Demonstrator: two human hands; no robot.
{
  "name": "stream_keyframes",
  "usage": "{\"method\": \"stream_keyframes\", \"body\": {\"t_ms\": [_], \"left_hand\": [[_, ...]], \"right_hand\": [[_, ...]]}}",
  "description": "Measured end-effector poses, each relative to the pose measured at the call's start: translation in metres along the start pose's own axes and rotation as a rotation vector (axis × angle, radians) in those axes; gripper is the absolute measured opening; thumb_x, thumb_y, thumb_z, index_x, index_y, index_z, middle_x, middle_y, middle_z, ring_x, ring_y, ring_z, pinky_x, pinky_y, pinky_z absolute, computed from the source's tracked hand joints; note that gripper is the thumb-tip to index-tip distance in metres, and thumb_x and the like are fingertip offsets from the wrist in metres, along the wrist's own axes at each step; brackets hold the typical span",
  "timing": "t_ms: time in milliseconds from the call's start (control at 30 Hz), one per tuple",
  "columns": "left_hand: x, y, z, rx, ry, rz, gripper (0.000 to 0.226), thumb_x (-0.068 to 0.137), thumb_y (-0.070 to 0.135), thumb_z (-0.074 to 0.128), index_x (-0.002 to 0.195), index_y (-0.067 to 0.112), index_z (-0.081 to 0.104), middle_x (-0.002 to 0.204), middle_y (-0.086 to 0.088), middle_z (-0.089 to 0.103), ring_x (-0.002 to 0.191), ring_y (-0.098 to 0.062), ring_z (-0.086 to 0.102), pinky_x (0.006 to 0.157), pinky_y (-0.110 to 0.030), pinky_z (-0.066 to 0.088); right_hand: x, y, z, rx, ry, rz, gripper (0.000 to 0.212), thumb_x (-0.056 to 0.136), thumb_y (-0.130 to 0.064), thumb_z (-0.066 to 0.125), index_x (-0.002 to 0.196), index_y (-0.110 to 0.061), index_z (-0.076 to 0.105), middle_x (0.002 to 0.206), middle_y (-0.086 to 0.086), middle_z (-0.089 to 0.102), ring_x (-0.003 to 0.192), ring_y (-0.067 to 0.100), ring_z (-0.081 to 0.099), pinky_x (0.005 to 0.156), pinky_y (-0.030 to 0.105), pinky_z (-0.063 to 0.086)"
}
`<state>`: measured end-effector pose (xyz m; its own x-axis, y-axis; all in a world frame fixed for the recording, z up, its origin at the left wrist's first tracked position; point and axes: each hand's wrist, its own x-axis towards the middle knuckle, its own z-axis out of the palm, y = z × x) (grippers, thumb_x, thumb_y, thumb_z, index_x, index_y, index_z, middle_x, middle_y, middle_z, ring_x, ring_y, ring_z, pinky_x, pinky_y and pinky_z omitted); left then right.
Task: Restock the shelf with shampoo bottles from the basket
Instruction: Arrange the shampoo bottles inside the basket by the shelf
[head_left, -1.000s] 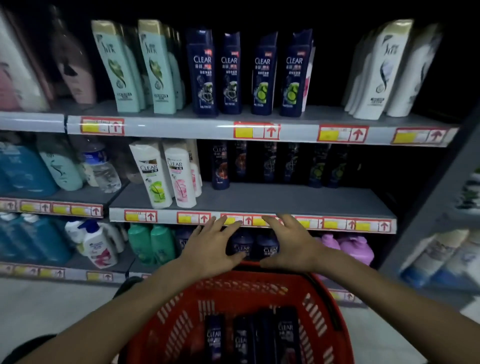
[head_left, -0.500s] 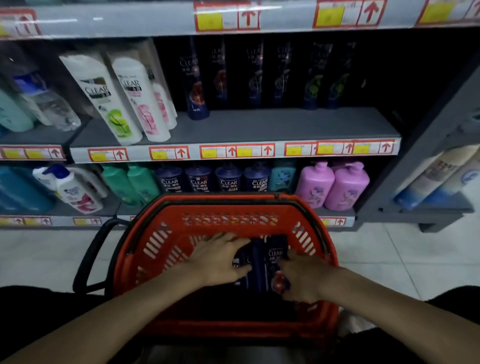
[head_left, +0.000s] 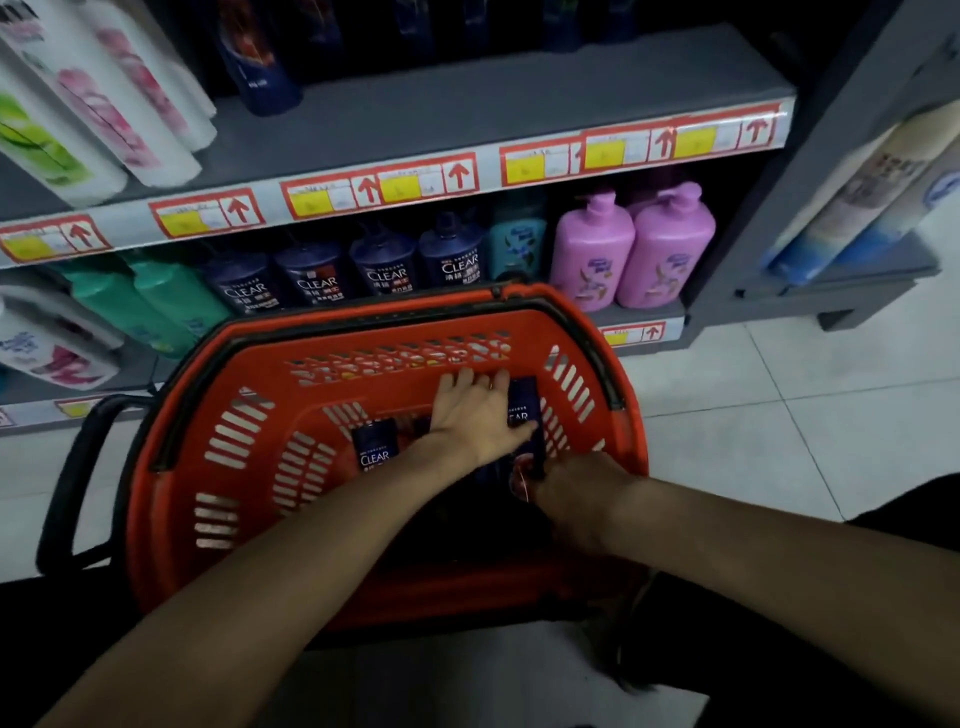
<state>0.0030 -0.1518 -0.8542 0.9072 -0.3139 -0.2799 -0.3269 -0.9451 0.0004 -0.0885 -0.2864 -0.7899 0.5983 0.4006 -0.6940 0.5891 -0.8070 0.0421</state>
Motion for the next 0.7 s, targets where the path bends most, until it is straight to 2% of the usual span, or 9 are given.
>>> {"method": "stream_keyframes", "body": {"t_ms": [100,233,367,500,567,633,700], "left_hand": [[0.009,0.014,0.009,-0.133,-0.027,-0.104,0.082,0.078,0.082,0.045,0.132,0.021,0.049,0.128,-0.006,0.063,0.121,-0.031,0.051,0.100,-0.045,0.036],[0.017,0.027,0.013,-0.320,-0.008,-0.243,0.081,0.072,0.080,0.060,0.129,0.024,0.043,0.122,-0.006,0.064,0.118,-0.031,0.054,0.103,-0.045,0.037],[0.024,0.029,0.015,-0.466,0.018,-0.346,0.085,0.061,0.077,0.071,0.124,0.027,0.043,0.116,-0.004,0.066,0.117,-0.031,0.055,0.107,-0.050,0.034],[0.013,0.027,0.011,-0.560,0.173,-0.304,0.076,0.057,0.070,0.079,0.110,0.028,0.044,0.109,0.000,0.065,0.107,-0.027,0.054,0.096,-0.042,0.043],[0.005,0.027,0.005,-0.652,0.247,-0.251,0.075,0.057,0.060,0.086,0.111,0.030,0.044,0.113,0.001,0.057,0.102,-0.022,0.053,0.088,-0.037,0.048],[-0.001,0.025,-0.007,-0.785,0.228,-0.224,0.081,0.057,0.051,0.092,0.121,0.030,0.047,0.123,0.001,0.048,0.101,-0.017,0.052,0.091,-0.031,0.048],[-0.004,0.017,-0.017,-0.833,0.135,-0.219,0.080,0.054,0.049,0.095,0.121,0.029,0.055,0.125,0.001,0.045,0.102,-0.013,0.052,0.096,-0.026,0.045]], "right_hand": [[-0.002,0.007,-0.001,-0.015,0.007,-0.011,0.056,0.101,-0.023,0.056,0.153,-0.013,0.039,0.143,0.015,0.052,0.128,0.036,0.055,0.098,0.049,0.054],[-0.004,0.011,-0.005,0.003,0.024,-0.018,0.050,0.100,-0.019,0.058,0.148,-0.015,0.045,0.140,0.014,0.054,0.127,0.036,0.055,0.099,0.048,0.053],[-0.003,0.012,-0.007,0.004,0.008,-0.023,0.048,0.100,-0.018,0.060,0.147,-0.015,0.048,0.139,0.015,0.054,0.126,0.036,0.056,0.100,0.047,0.053],[-0.003,0.014,-0.008,0.019,0.021,-0.033,0.046,0.100,-0.015,0.058,0.146,-0.014,0.049,0.135,0.015,0.057,0.120,0.035,0.059,0.095,0.046,0.054],[-0.002,0.015,-0.007,0.043,0.048,-0.046,0.042,0.099,-0.012,0.058,0.141,-0.015,0.053,0.129,0.013,0.060,0.116,0.034,0.061,0.090,0.043,0.054],[-0.002,0.017,-0.006,0.070,0.053,-0.060,0.040,0.098,-0.011,0.058,0.138,-0.017,0.057,0.126,0.011,0.062,0.114,0.033,0.062,0.088,0.041,0.053],[-0.001,0.018,-0.007,0.087,0.040,-0.061,0.036,0.098,-0.011,0.060,0.133,-0.017,0.062,0.125,0.010,0.064,0.114,0.030,0.063,0.090,0.039,0.053]]}}
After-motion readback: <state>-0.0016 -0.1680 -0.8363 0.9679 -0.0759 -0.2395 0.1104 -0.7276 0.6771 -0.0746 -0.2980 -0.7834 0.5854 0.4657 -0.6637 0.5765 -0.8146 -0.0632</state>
